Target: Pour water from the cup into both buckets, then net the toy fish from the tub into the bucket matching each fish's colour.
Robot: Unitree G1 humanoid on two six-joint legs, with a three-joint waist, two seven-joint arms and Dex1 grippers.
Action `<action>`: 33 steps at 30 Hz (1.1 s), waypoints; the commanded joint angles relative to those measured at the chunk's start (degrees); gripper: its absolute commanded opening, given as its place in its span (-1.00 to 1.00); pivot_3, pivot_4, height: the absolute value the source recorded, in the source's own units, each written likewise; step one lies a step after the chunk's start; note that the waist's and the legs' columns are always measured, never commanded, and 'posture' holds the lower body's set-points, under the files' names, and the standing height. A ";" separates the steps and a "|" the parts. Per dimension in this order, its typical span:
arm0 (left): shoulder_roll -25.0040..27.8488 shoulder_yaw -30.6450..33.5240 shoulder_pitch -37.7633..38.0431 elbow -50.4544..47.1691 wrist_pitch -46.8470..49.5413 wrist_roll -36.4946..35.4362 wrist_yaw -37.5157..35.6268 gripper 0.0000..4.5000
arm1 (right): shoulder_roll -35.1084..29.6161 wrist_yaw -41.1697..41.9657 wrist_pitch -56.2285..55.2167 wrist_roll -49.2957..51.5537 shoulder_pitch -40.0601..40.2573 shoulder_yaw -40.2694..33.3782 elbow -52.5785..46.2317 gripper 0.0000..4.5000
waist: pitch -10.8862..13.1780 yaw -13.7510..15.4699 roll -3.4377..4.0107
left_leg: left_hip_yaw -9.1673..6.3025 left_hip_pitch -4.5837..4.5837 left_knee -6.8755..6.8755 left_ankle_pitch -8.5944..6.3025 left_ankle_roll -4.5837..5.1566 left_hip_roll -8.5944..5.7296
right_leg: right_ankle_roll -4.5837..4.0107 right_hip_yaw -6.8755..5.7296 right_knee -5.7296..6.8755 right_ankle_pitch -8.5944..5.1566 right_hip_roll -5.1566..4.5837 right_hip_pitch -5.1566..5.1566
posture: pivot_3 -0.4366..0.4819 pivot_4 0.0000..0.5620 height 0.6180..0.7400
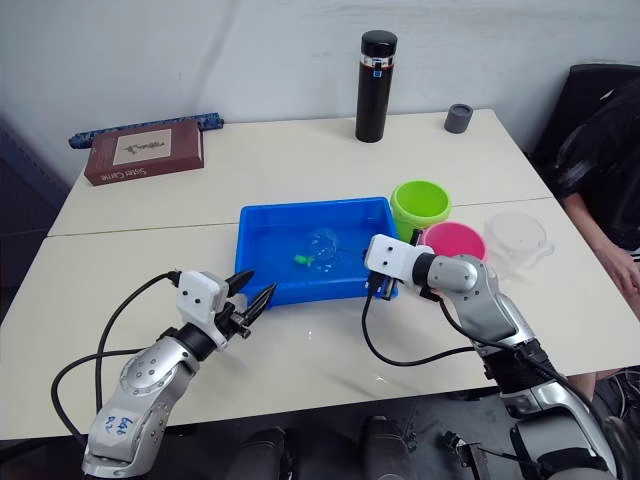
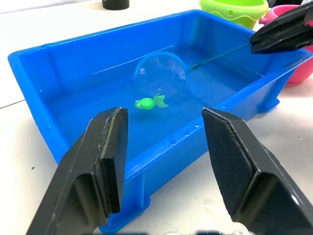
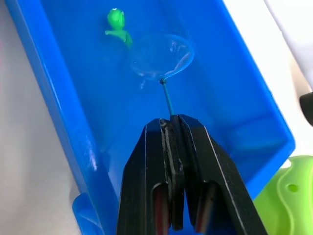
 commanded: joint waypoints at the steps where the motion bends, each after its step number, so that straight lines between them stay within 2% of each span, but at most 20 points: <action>1: -0.24 0.32 -0.26 -2.10 -0.70 0.29 0.42 0.19 | 0.45 0.79 -1.97 0.02 -1.19 -0.11 -0.35 -1.00 | 0.00 0.01 0.00 | 0.01 0.00 0.00 0.00 0.00 0.00 | 0.00 0.00 0.00 0.00 0.00 0.00 | -0.05 -0.47 1.00; 17: -0.84 -0.03 0.18 -2.23 -0.91 0.50 1.42 0.19 | 3.82 6.08 7.22 4.52 1.51 -0.50 -6.35 -1.00 | 0.00 0.05 0.00 | -0.10 0.00 -0.04 0.00 -0.01 0.01 | 0.00 0.00 -0.03 0.00 -0.03 0.00 | -0.05 -0.47 1.00; 24: -0.77 0.10 0.39 -2.27 -0.83 0.53 1.25 0.19 | 5.09 8.71 28.49 15.48 1.14 -4.16 -15.56 -1.00 | 0.00 0.07 0.00 | -0.33 0.01 -0.11 0.00 -0.01 0.03 | -0.04 -0.01 -0.03 -0.02 -0.07 -0.03 | -0.05 -0.47 1.00; 33: -0.40 0.19 -0.10 -1.84 -0.79 0.28 0.61 0.19 | 6.05 6.61 45.37 25.70 -1.27 -8.27 -20.89 -1.00 | 0.00 0.03 0.00 | -0.36 -0.02 -0.24 -0.01 -0.02 0.03 | -0.11 -0.04 -0.14 -0.06 -0.21 -0.07 | -0.05 -0.47 1.00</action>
